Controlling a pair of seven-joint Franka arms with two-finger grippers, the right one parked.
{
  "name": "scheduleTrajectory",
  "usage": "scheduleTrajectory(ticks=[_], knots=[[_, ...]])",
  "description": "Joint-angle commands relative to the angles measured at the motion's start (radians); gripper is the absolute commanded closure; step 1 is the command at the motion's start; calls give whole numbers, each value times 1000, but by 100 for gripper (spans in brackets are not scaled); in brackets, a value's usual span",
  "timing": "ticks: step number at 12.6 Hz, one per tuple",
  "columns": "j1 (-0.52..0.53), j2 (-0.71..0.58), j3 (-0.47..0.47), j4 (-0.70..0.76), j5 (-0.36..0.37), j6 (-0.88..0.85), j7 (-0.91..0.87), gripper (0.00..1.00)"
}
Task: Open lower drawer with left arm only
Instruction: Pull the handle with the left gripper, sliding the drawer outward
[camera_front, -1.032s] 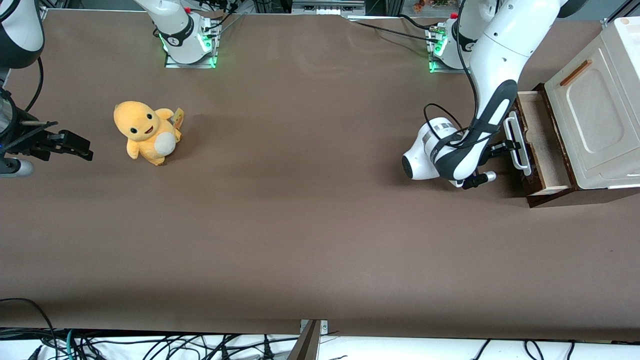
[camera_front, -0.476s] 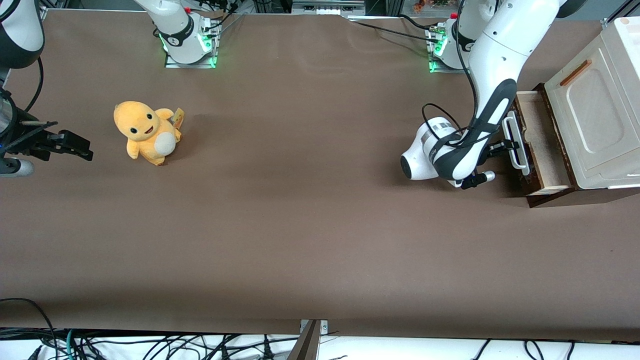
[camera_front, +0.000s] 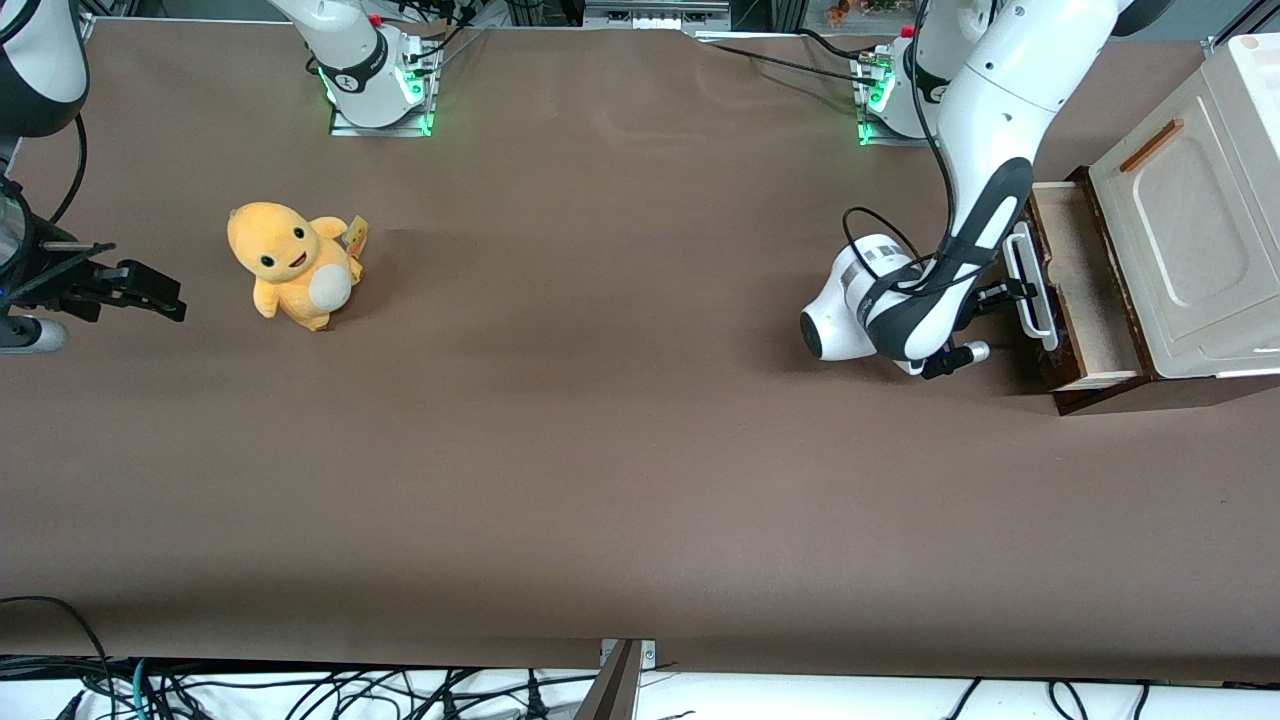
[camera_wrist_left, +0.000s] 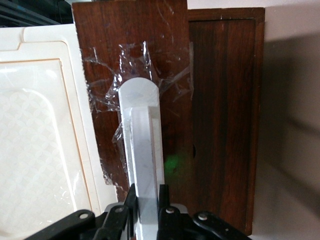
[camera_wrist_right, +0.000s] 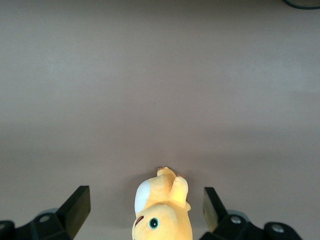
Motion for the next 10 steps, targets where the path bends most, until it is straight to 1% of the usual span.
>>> scheduleTrajectory(ticks=[1, 8, 10], knots=[[-14, 7, -2, 23, -46, -37, -1, 88], [-16, 15, -2, 25, -46, -36, -18, 88], [-16, 21, -2, 43, -48, -36, -30, 90]])
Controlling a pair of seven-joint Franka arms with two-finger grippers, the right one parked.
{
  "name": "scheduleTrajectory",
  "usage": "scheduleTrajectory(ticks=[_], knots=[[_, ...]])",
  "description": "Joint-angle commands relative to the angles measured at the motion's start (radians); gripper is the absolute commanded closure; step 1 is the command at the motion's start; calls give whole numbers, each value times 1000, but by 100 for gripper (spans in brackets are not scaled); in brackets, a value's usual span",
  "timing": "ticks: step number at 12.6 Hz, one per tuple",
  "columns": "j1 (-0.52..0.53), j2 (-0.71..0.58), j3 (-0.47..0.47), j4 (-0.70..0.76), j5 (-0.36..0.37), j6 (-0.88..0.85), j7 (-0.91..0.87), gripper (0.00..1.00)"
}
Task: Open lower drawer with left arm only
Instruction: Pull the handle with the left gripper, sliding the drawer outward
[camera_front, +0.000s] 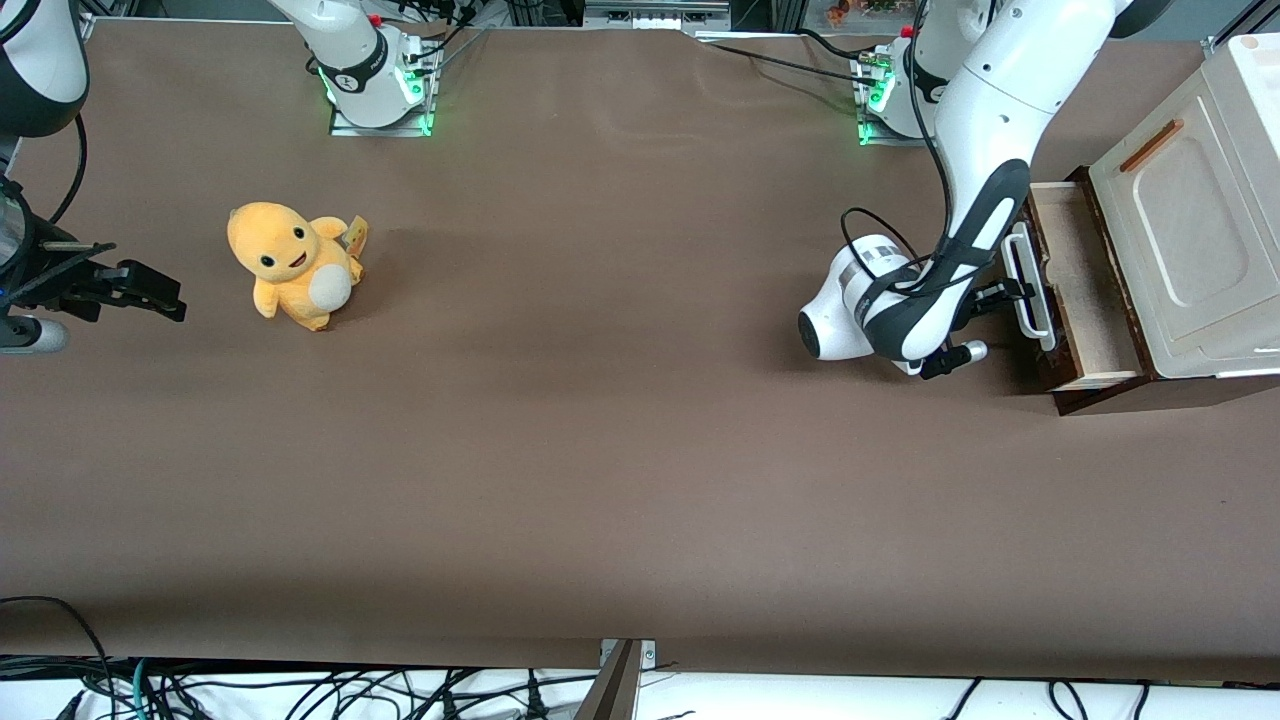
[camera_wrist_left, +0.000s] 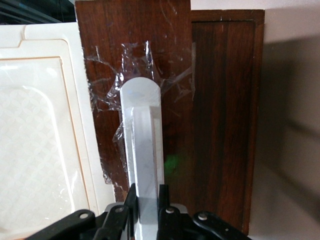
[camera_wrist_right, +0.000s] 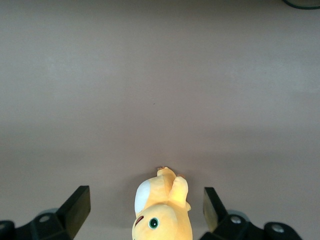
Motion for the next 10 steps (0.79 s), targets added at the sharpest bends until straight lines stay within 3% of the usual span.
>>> scheduleTrajectory(ticks=[1, 4, 5, 7, 9, 10], knots=[[-11, 14, -2, 38, -51, -37, -8, 90], [-11, 14, -2, 38, -51, -37, -10, 89], [-11, 14, -2, 38, -51, -37, -10, 83], [-11, 15, -2, 36, -51, -37, -8, 44], [-11, 15, -2, 36, -51, -37, -7, 32], [-11, 15, -2, 38, -51, -37, -4, 31]])
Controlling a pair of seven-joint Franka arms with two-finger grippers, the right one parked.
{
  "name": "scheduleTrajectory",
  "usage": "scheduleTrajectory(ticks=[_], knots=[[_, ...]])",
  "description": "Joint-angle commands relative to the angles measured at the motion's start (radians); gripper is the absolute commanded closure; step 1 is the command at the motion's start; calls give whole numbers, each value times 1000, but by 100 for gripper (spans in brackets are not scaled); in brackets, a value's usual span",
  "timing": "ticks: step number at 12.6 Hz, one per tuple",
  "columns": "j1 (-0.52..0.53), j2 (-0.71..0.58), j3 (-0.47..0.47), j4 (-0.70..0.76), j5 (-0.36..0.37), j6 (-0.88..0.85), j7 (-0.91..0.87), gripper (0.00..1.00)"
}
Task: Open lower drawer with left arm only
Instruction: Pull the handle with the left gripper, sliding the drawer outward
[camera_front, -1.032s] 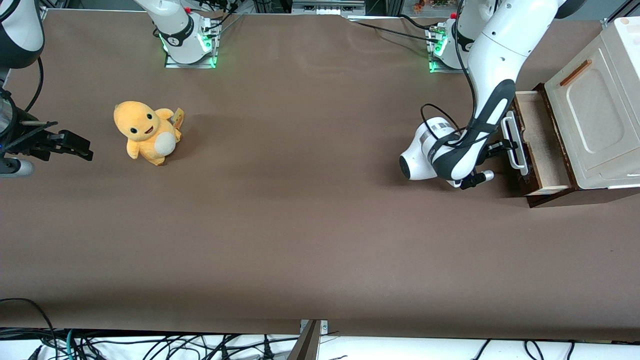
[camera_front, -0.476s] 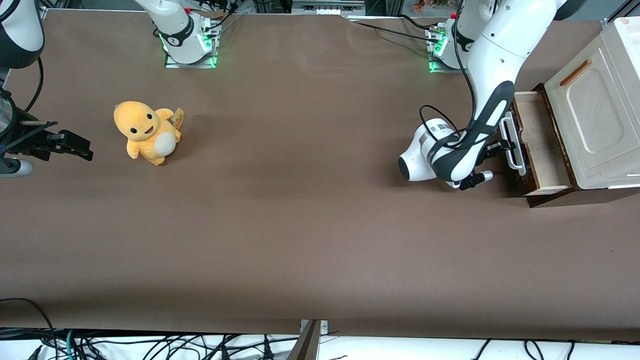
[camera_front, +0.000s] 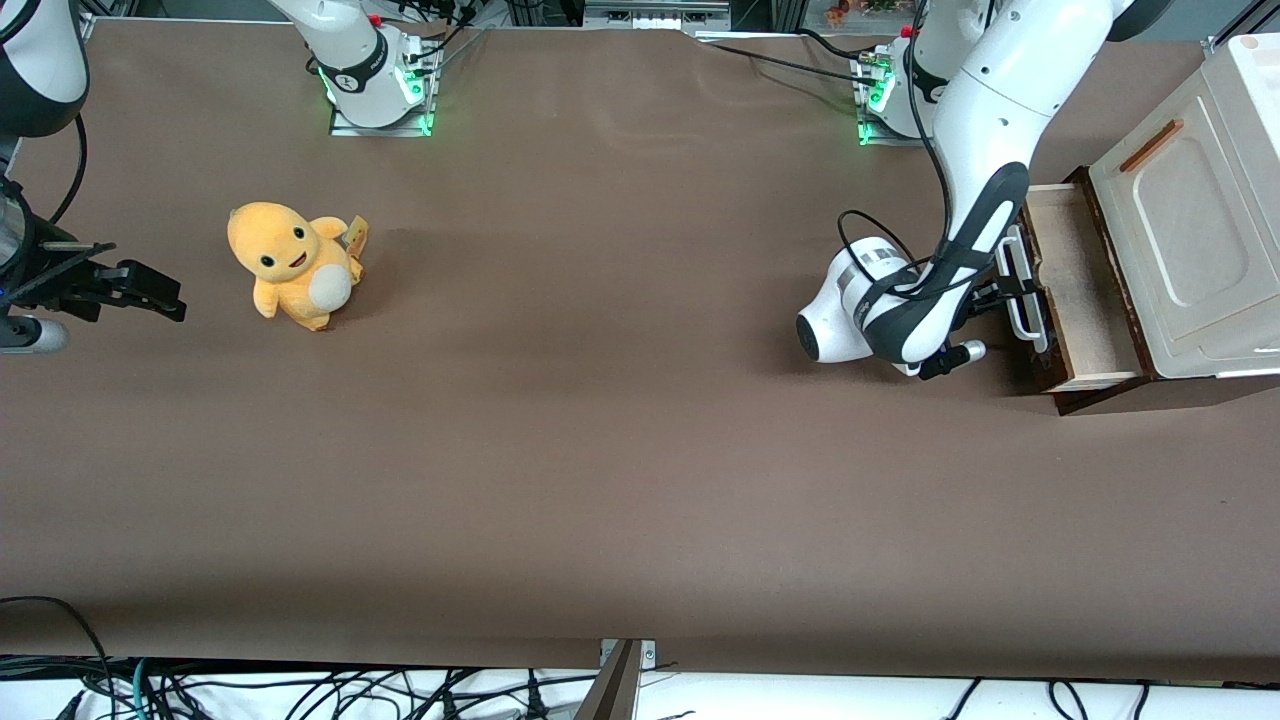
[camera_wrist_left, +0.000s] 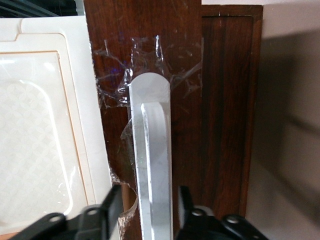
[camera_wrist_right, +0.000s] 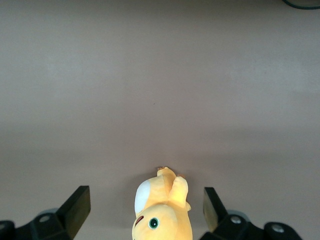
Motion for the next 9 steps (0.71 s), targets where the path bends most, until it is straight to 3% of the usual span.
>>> scheduleTrajectory(ticks=[1, 3, 8, 9], knots=[[-7, 8, -1, 25, -32, -23, 2, 30], [-5, 8, -1, 52, -69, -17, 26, 24], [-5, 3, -20, 206, -210, -22, 159, 25], [-7, 0, -21, 255, -236, -26, 204, 13]])
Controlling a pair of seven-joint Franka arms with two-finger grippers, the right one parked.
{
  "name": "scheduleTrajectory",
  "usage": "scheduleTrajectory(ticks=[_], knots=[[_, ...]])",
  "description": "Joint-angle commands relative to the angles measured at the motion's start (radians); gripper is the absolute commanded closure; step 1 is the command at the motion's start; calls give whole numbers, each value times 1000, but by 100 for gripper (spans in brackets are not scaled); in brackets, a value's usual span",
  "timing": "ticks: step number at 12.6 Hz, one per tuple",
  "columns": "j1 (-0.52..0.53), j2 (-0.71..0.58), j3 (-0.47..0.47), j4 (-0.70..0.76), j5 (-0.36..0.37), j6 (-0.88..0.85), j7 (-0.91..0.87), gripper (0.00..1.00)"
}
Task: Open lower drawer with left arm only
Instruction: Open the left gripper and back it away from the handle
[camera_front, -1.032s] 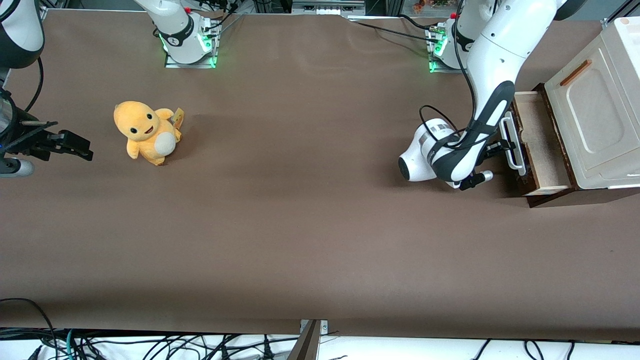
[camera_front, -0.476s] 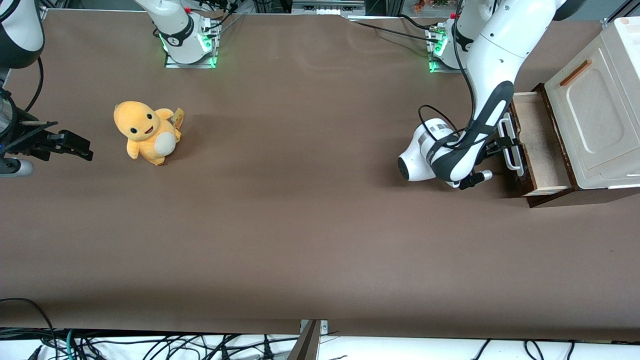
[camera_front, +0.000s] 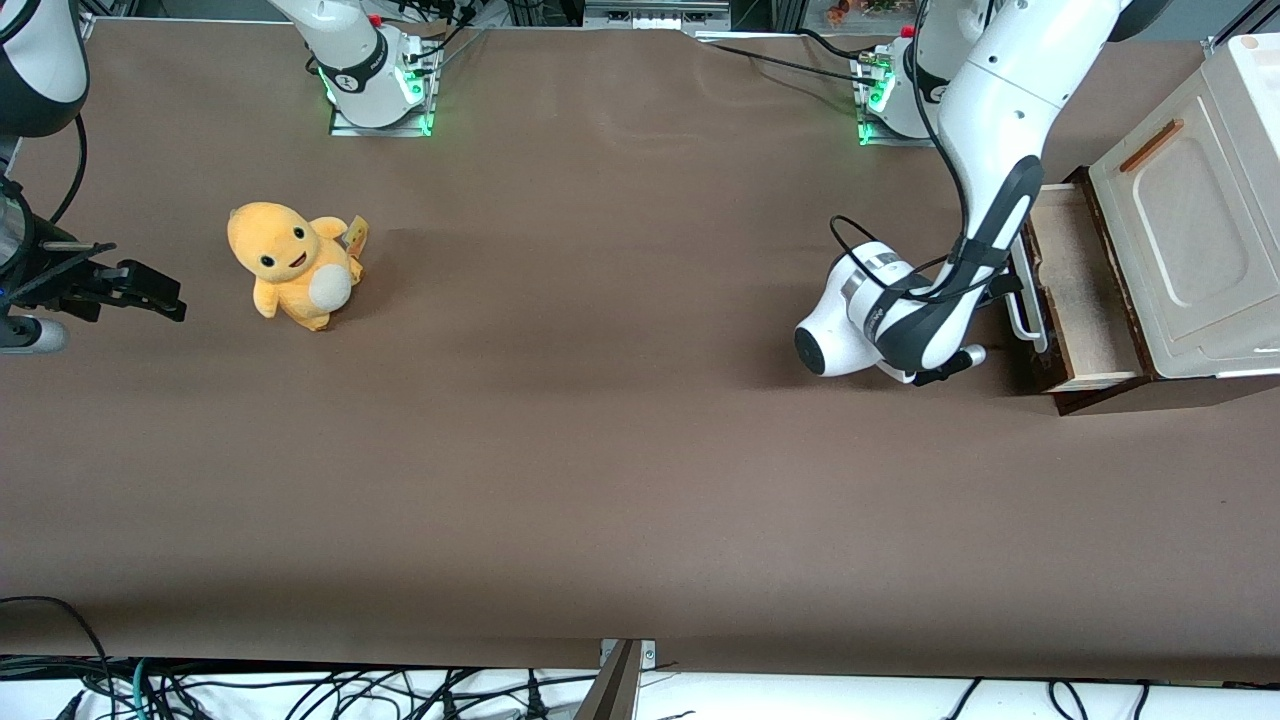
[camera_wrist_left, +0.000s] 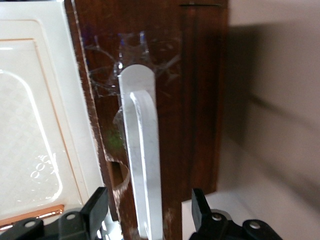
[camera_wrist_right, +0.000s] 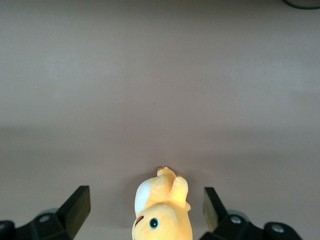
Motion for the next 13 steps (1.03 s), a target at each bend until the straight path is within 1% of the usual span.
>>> scheduleTrajectory(ticks=[1, 3, 5, 7, 9, 11, 13], knots=[[-3, -1, -10, 134, -69, -26, 114, 0], [-3, -5, -33, 182, -93, -28, 117, 0], [-3, -8, -33, 252, -156, -28, 140, 0], [-3, -31, -33, 324, -224, -28, 200, 0], [1, -51, -31, 381, -267, -28, 278, 0], [10, -56, -25, 462, -329, -26, 324, 0], [27, -59, -22, 521, -365, -25, 385, 0]])
